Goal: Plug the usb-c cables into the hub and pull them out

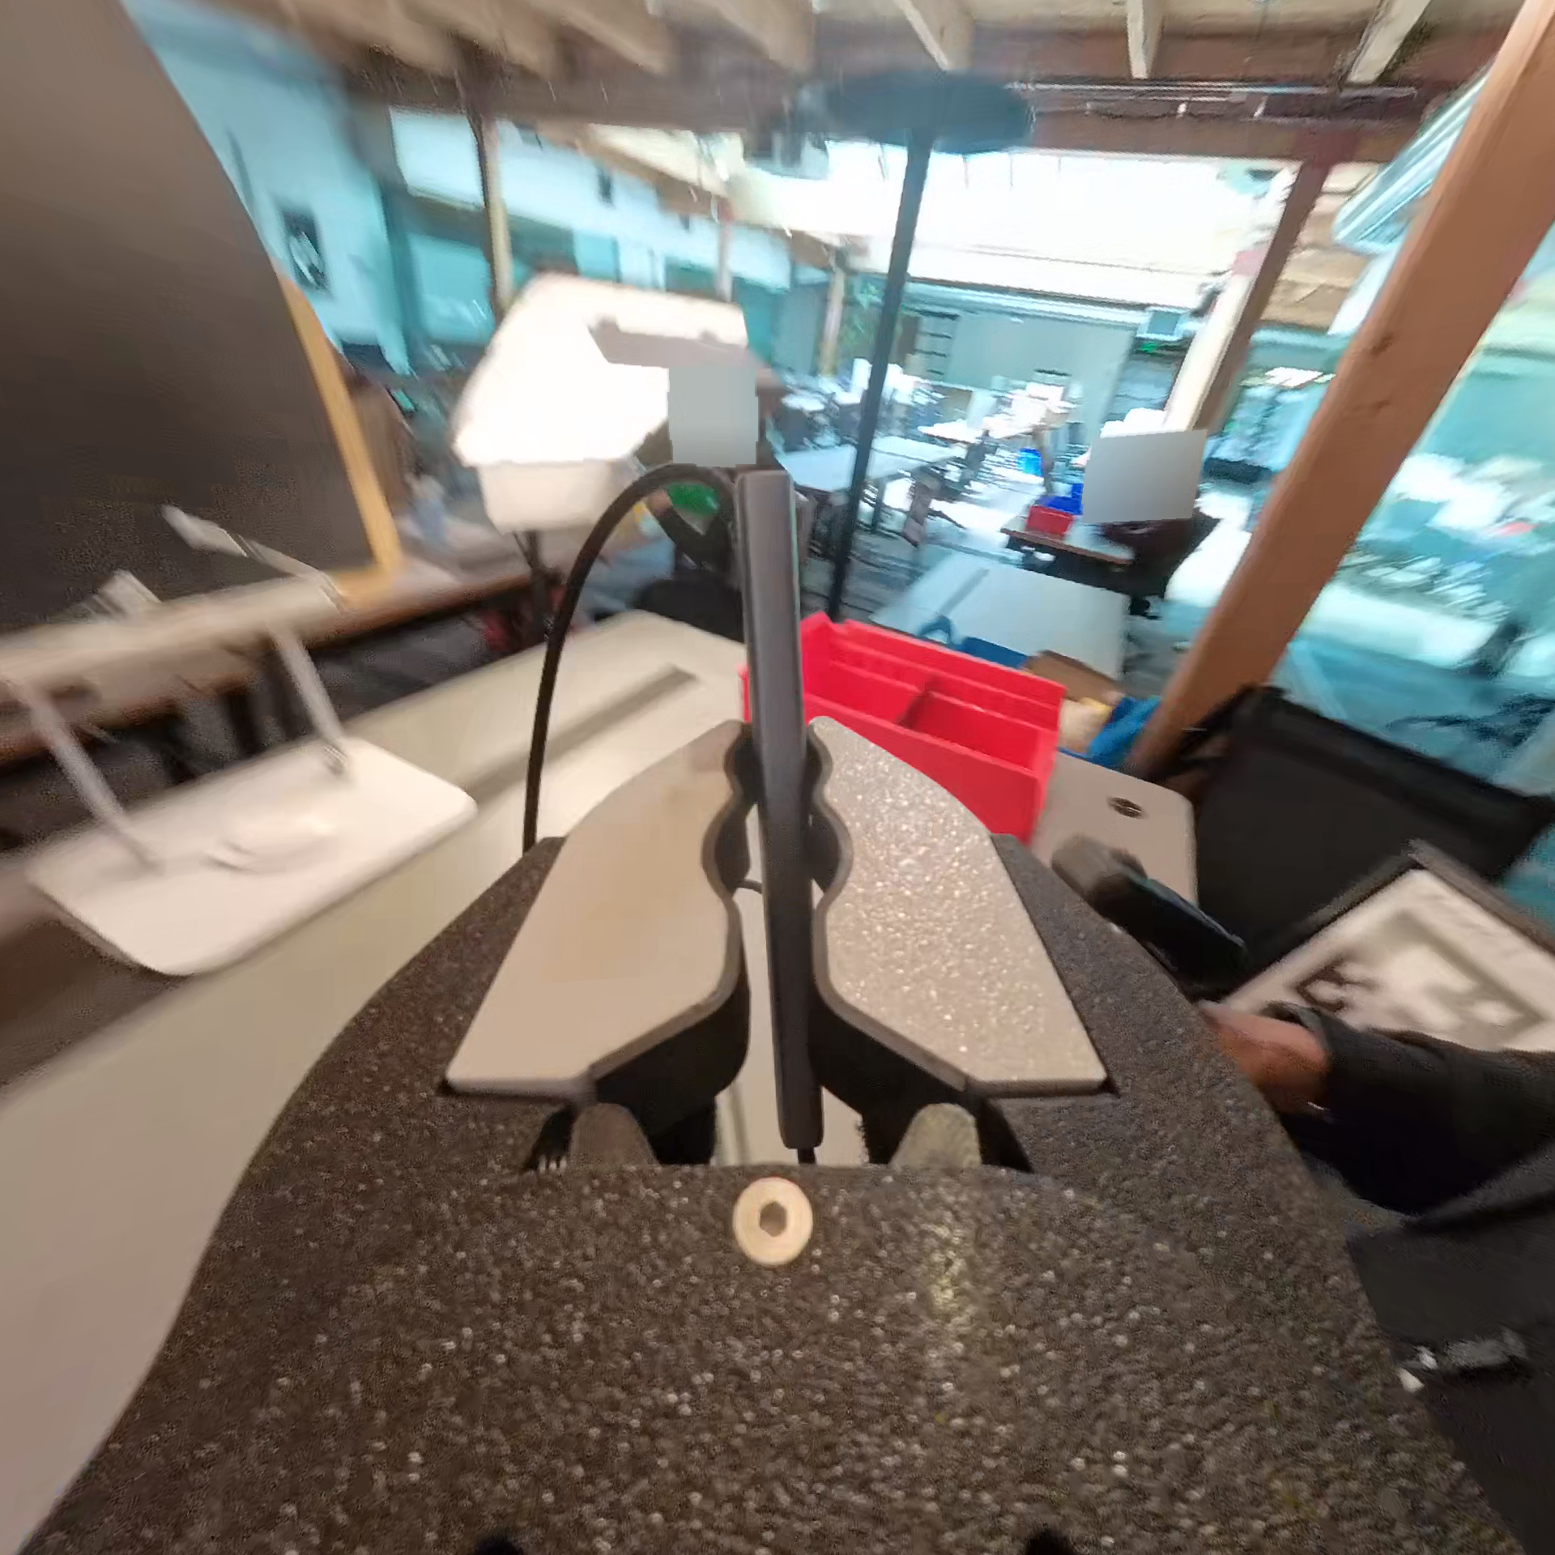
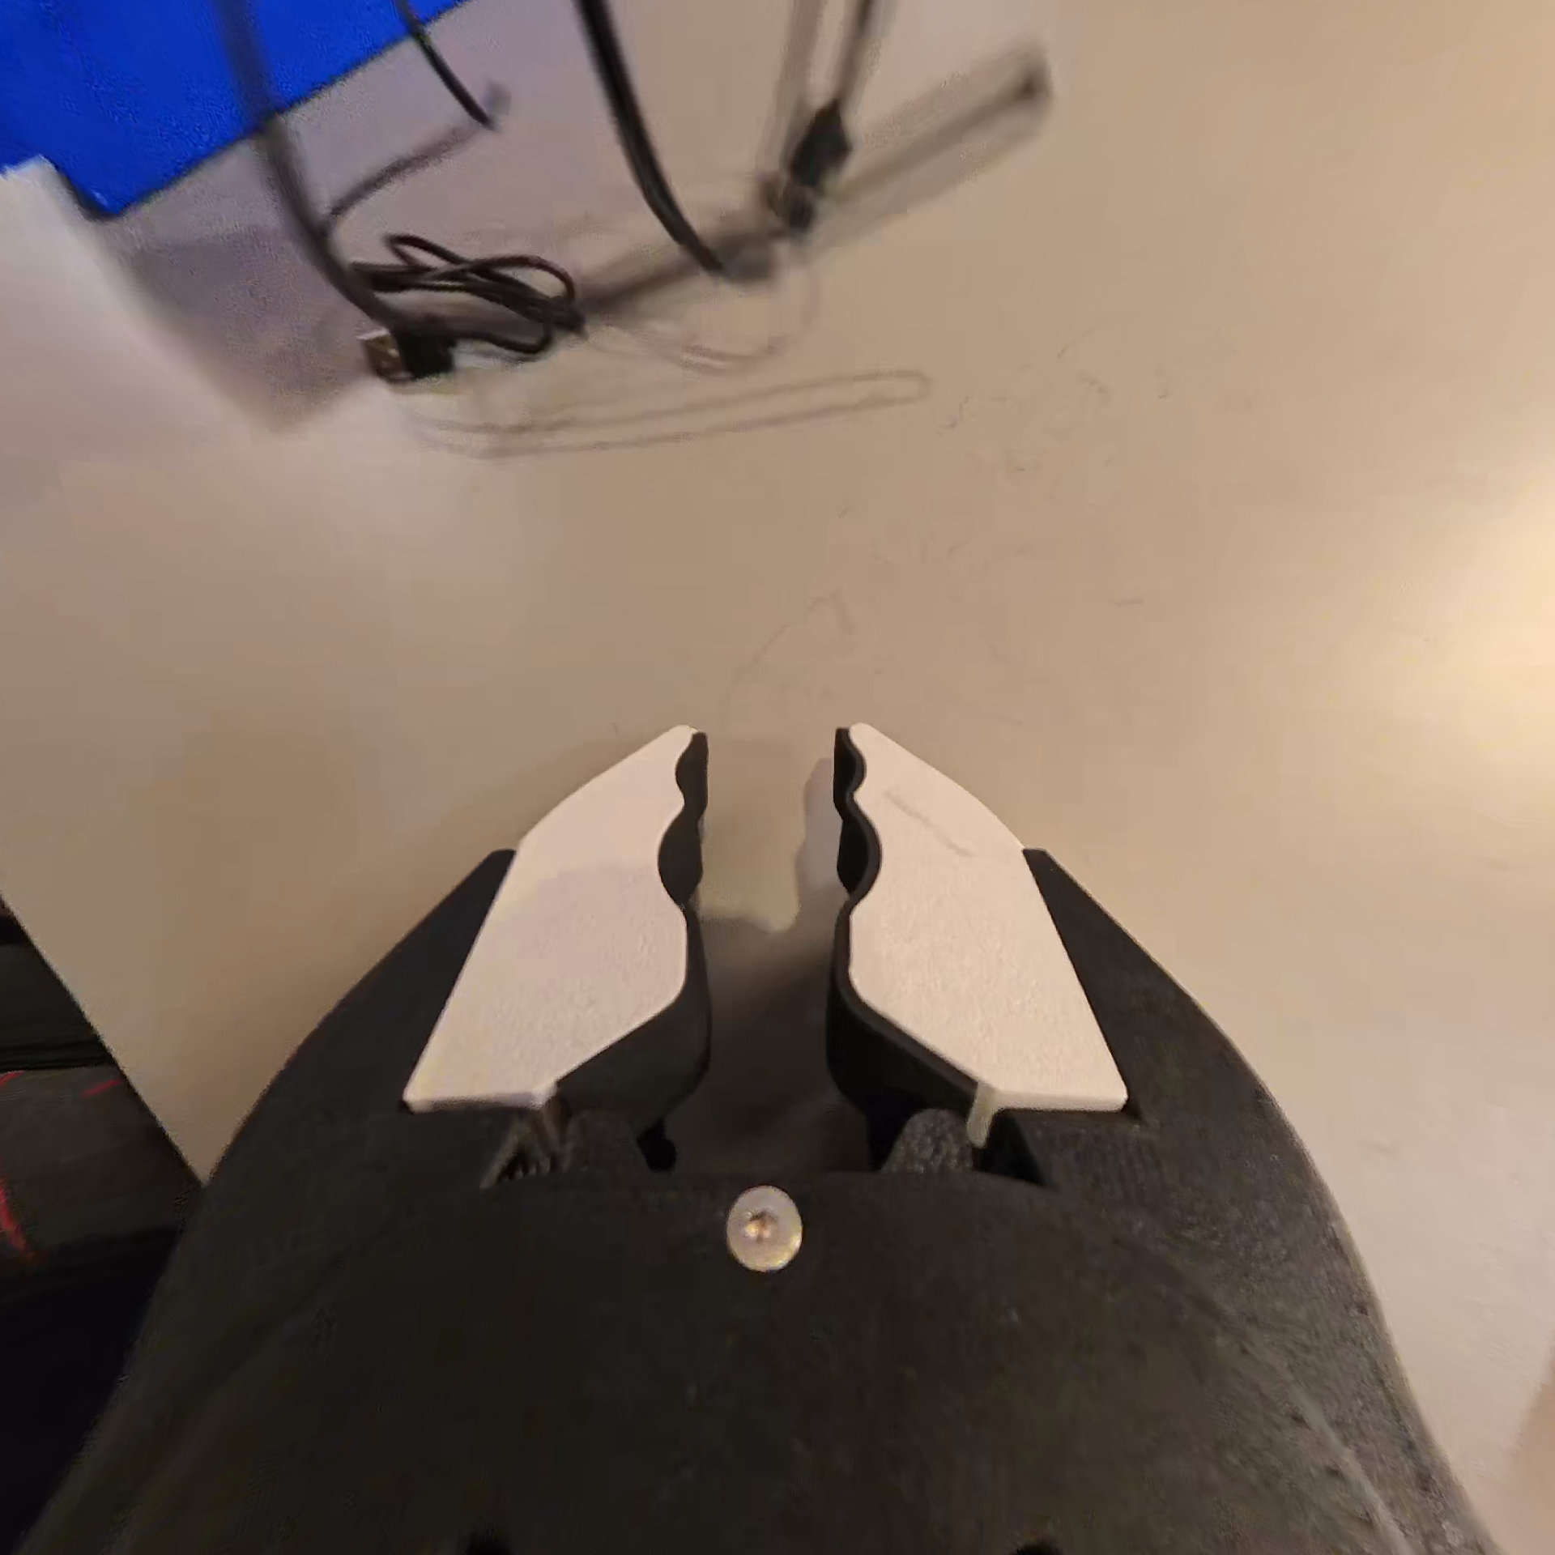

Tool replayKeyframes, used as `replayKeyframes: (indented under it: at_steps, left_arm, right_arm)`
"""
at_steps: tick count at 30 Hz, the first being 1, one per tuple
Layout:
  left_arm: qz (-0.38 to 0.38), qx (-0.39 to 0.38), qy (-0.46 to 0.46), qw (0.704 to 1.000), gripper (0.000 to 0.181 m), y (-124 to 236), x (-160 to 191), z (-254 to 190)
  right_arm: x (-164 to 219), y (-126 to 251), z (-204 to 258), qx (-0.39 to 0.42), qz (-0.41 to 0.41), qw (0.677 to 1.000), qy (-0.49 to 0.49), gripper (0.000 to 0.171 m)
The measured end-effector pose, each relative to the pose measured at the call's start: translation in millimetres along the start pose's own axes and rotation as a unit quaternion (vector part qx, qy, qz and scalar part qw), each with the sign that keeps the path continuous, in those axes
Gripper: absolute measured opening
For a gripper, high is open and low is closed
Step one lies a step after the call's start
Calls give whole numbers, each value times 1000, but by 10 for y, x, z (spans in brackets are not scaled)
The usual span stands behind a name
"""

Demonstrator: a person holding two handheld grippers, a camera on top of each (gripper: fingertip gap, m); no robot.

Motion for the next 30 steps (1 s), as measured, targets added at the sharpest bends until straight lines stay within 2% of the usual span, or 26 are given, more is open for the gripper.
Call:
replayKeyframes:
  at_steps: [2, 5, 9, 14, 19, 25, 30]
  left_arm:
    - [18, 40, 64, 997, 10, -226, 416, 58]
    - [14, 78, 131, 988, 10, -415, 835, 48]
    - [19, 127, 197, 972, 10, -555, 1210, -46]
    - [32, 171, 242, 954, 10, -667, 1572, -187]
    - [43, 228, 274, 933, 10, -712, 1827, -341]
    - [92, 264, 249, 927, 10, -704, 2035, -577]
    - [94, 257, 254, 928, 10, -673, 2059, -615]
  right_arm:
    - [-12, 58, -27, -21, -25, 999, -16, 28]
    - [-21, 188, -99, -45, -79, 995, -51, 23]
    - [-92, 361, -133, -99, -147, 980, -87, 18]
    - [-400, 529, -70, -163, -204, 962, -77, 18]
    - [-621, 417, -19, -235, -177, 953, -69, 24]
    - [-589, 149, 109, -304, -105, 944, -73, 27]
    - [-550, 97, 168, -357, -104, 924, -89, 10]
Point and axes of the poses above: each gripper's, where its closed fingertips meet, y back along the fingers, x out of its underside, z = x × y across the jaws, the point moved 7 cm from there along y, back along the fingers, and after that the axes turned 7 degrees about z, right-handed, at the moved point
